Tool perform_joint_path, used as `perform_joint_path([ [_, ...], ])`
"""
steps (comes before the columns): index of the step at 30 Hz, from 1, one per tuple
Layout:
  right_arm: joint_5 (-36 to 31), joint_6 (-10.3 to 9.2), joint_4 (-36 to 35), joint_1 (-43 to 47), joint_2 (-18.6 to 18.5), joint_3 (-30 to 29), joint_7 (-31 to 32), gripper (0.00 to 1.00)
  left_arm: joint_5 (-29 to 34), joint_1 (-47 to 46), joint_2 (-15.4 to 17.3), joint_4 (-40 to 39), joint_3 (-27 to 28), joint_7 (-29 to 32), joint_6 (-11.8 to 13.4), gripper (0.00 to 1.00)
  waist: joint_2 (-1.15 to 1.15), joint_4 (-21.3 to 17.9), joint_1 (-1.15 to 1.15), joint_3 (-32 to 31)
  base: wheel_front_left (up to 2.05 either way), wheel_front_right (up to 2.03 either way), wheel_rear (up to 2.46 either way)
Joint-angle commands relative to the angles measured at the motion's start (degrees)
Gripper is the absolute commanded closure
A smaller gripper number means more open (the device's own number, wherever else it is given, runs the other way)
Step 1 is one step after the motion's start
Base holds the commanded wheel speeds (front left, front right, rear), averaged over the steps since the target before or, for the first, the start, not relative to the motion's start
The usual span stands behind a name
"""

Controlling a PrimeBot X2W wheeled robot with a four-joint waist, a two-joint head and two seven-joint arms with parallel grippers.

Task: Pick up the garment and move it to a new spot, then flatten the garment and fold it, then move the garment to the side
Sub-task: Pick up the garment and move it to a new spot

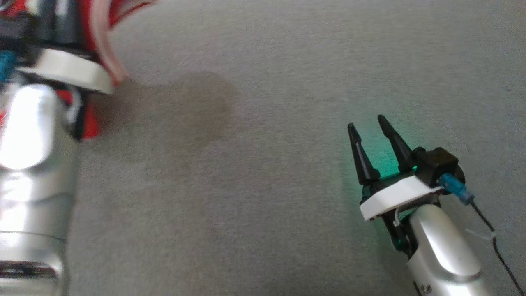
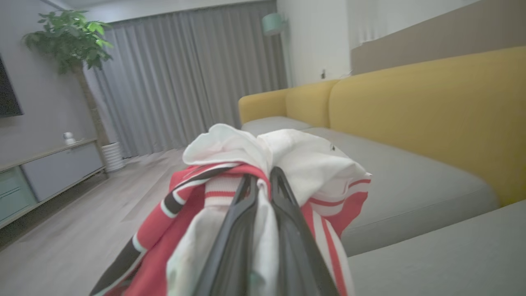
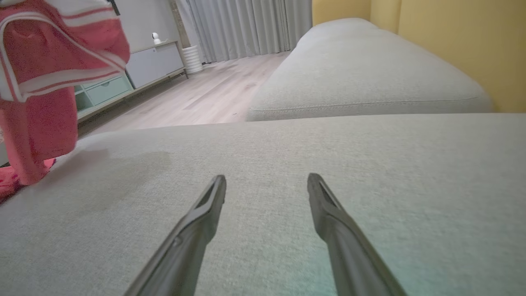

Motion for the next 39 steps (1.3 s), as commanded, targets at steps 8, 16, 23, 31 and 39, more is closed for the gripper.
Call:
perform_joint_path([
  [8,0.6,-0.04,-0.9,1.8,1.9,2.5,-0.3,0.0,-5.2,3.2,-7.3,-6.8,-8.2,-0.6,-0.3,1.0,0.0,-8.2,0.01,-3.6,0.0,0.0,0.0],
  [16,0.8,-0.04,-0.5,2.1,2.2,3.7,-0.3,0.0,-11.8,9.6,-13.8,-5.5,-19.5,-0.7,-0.3,0.82,0.0,-12.2,0.01,-3.7,0.0,0.0,0.0],
  [23,0.6,-0.04,-0.3,2.5,2.2,2.3,-0.3,0.0,-11.3,16.2,-14.0,-5.8,-17.9,-0.7,2.4,0.0,0.0,-10.7,0.01,-4.6,0.0,0.0,0.0],
  [31,0.2,-0.04,-0.4,3.7,2.2,-0.4,-0.3,0.0,-5.9,26.3,-11.3,-11.9,-7.2,-0.7,6.8,0.0,0.0,-7.0,0.01,-6.7,0.0,0.0,0.0],
  [39,-0.2,-0.04,0.1,6.6,2.2,-2.2,-0.3,0.0,-0.2,41.8,-10.6,-19.6,3.3,-0.7,8.2,0.0,0.0,-4.1,0.01,-9.8,0.0,0.0,0.0],
])
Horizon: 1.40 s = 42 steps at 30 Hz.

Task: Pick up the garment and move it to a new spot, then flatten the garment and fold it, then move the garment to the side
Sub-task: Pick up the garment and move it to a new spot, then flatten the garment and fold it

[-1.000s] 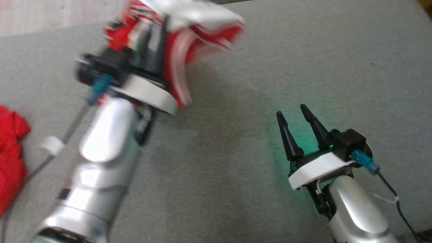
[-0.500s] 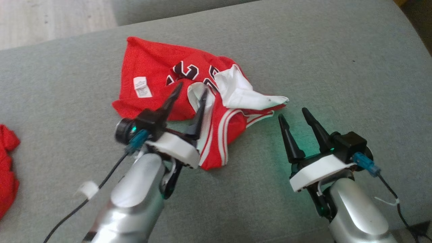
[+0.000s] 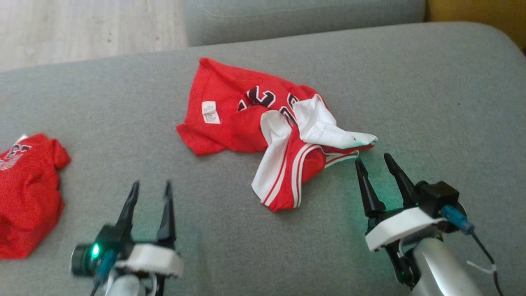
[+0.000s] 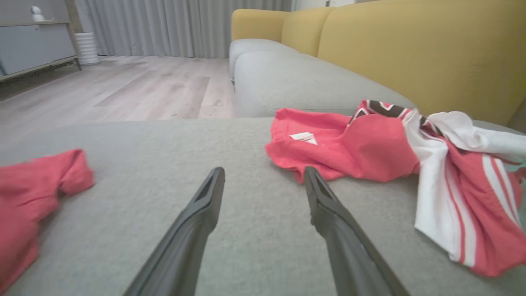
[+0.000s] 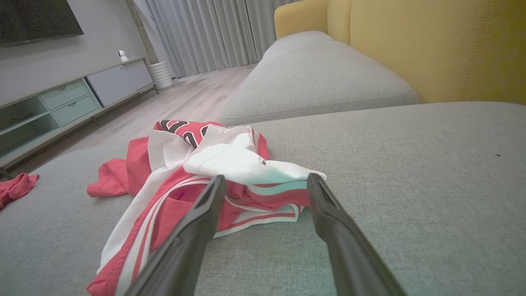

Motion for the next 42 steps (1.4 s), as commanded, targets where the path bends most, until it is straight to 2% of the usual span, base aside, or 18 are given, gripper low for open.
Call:
perform_joint_path([
  [1,-0.2,-0.04,-1.5,-0.2,0.7,0.9,-0.3,0.0,0.6,-0.6,0.1,-2.6,3.1,-0.6,0.5,0.0,0.0,0.8,0.01,-1.0,0.0,0.0,0.0],
  [7,-0.1,-0.04,-1.0,2.4,0.7,-0.3,-0.3,0.0,2.2,7.2,-2.1,-5.6,7.3,-0.6,-0.3,0.0,0.0,2.1,0.01,-2.7,0.0,0.0,0.0],
  [14,-0.3,-0.04,-1.0,2.4,0.4,-0.8,-0.3,0.0,4.1,7.7,-2.8,-6.0,8.3,-0.6,-1.9,0.0,0.0,2.7,0.01,-1.9,0.0,0.0,0.0],
  [19,-0.3,-0.04,-0.9,0.5,0.4,-0.4,-0.3,0.0,3.4,6.6,-2.9,-5.5,6.6,-0.6,-2.2,0.0,0.0,3.3,0.01,-0.6,0.0,0.0,0.0],
  [28,5.1,-0.04,1.6,-2.5,0.6,6.1,-0.3,0.0,1.2,4.9,-2.9,-4.4,1.9,-0.6,-1.5,0.0,0.0,6.1,0.01,1.5,0.0,0.0,0.0],
  [33,5.9,-0.04,1.4,-4.4,0.4,1.6,-0.3,0.0,0.9,4.1,-2.9,-4.2,0.9,-0.6,-1.2,0.0,0.0,8.1,0.01,2.6,0.0,0.0,0.0],
  [36,3.4,-0.04,0.3,-4.9,0.1,-2.2,-0.3,0.0,0.8,3.9,-2.9,-4.4,0.5,-0.6,-1.0,0.0,0.0,9.1,0.01,3.1,0.0,0.0,0.0],
  [42,-3.5,-0.04,0.7,-5.3,-0.4,-5.3,-0.3,0.0,0.2,3.9,-2.9,-4.4,0.3,-0.6,-0.5,0.0,0.0,10.0,0.01,3.8,0.0,0.0,0.0],
])
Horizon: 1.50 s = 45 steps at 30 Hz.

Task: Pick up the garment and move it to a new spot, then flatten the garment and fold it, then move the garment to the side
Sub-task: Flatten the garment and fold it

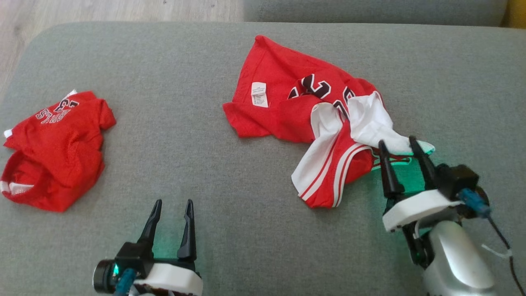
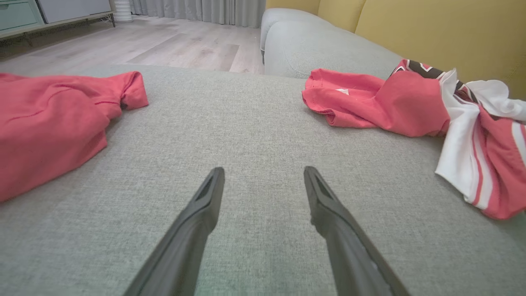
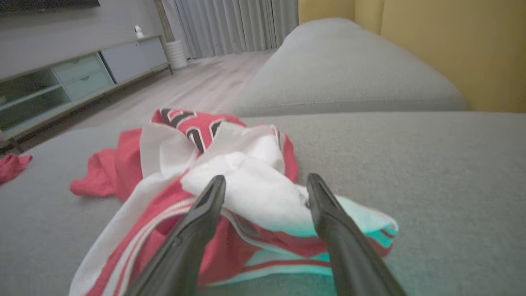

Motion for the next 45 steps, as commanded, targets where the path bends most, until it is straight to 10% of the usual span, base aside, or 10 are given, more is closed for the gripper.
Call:
perform_joint_path([
  [1,-1.2,-0.04,-0.4,-1.6,0.0,1.1,-0.3,0.0,-0.6,-2.0,0.0,-1.4,1.4,-0.6,0.5,0.0,0.0,0.1,0.0,0.2,0.0,0.0,0.0],
  [8,-4.4,-0.04,7.5,-4.2,-0.4,1.4,-0.3,0.0,-1.5,-2.8,0.0,-1.4,0.6,-0.6,0.8,0.0,0.0,0.5,0.0,0.8,0.0,0.0,0.0],
  [9,-4.6,-0.04,8.2,-4.7,-0.5,1.3,-0.3,0.52,-1.7,-2.9,0.0,-1.4,0.5,-0.6,0.8,0.0,0.0,0.6,0.0,1.0,0.0,0.0,0.0],
  [11,-4.8,-0.04,9.0,-5.8,-0.7,0.9,-0.3,1.0,-1.7,-3.1,0.0,-1.6,0.3,-0.6,0.9,0.0,0.0,0.6,0.0,1.2,0.0,0.0,0.0],
  [21,-6.1,-0.04,6.8,-10.5,-4.2,-2.9,-0.3,1.0,-2.8,-3.4,0.0,-1.3,-0.2,-0.6,0.8,0.0,0.0,1.2,0.0,2.4,0.0,0.0,0.0],
  [34,-11.8,-0.04,13.4,-34.2,-23.7,-5.1,1.2,1.0,-3.1,-5.3,0.0,-0.4,-6.4,-0.6,-0.5,0.0,0.0,10.4,0.0,4.4,0.0,0.0,0.0],
  [35,-12.1,-0.04,14.9,-35.6,-24.0,-5.6,1.9,0.77,-3.2,-5.2,0.0,-0.2,-6.7,-0.6,-0.4,0.0,0.0,10.9,0.0,4.6,0.0,0.0,0.0],
  [36,-12.6,-0.04,16.3,-36.6,-24.2,-6.2,2.7,0.0,-3.3,-5.0,0.0,-0.1,-6.9,-0.6,-0.3,0.0,0.0,11.4,0.0,4.6,0.0,0.0,0.0],
  [45,-13.0,-0.04,22.3,-36.1,-17.7,-3.5,0.6,0.0,-3.7,-4.3,0.0,0.3,-6.8,-0.6,0.2,0.0,0.0,10.9,0.0,3.8,0.0,0.0,0.0],
])
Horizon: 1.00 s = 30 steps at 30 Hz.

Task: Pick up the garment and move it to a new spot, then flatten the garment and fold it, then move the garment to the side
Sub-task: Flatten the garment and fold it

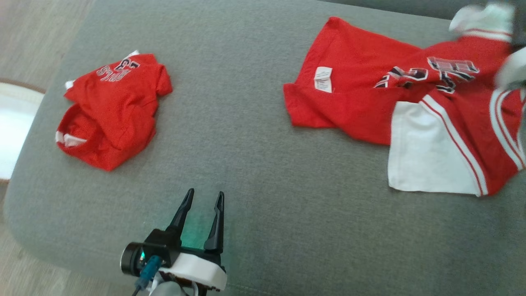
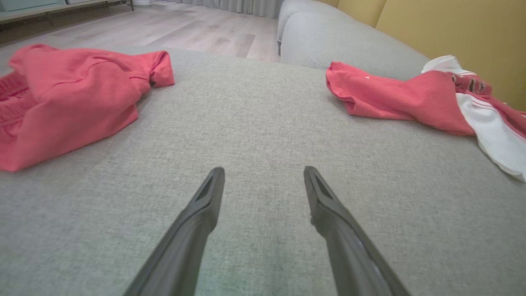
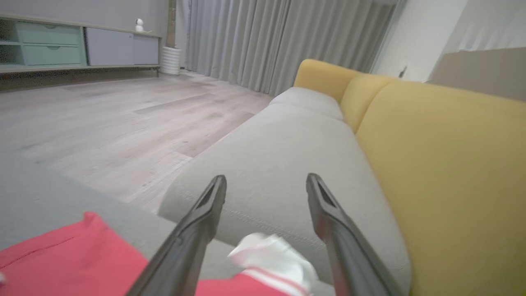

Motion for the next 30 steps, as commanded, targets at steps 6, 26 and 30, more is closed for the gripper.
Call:
perform_joint_path([
  [6,8.5,-0.04,-4.1,9.3,6.4,8.1,-1.7,0.0,0.2,-0.5,0.1,-1.2,2.5,-0.5,0.3,0.0,0.0,-3.6,0.0,-1.2,0.0,0.0,0.0],
  [26,18.0,-0.04,-14.6,38.3,14.8,-0.1,-1.7,0.0,1.4,1.1,0.1,0.2,4.8,-0.5,-0.8,0.0,0.0,-8.3,0.0,-4.0,0.0,0.0,0.0],
  [30,16.5,-0.04,-14.0,37.4,16.6,-2.0,-1.7,0.0,1.5,0.8,0.1,0.3,4.7,-0.5,-1.0,0.0,0.0,-8.1,0.0,-3.7,0.0,0.0,0.0],
])
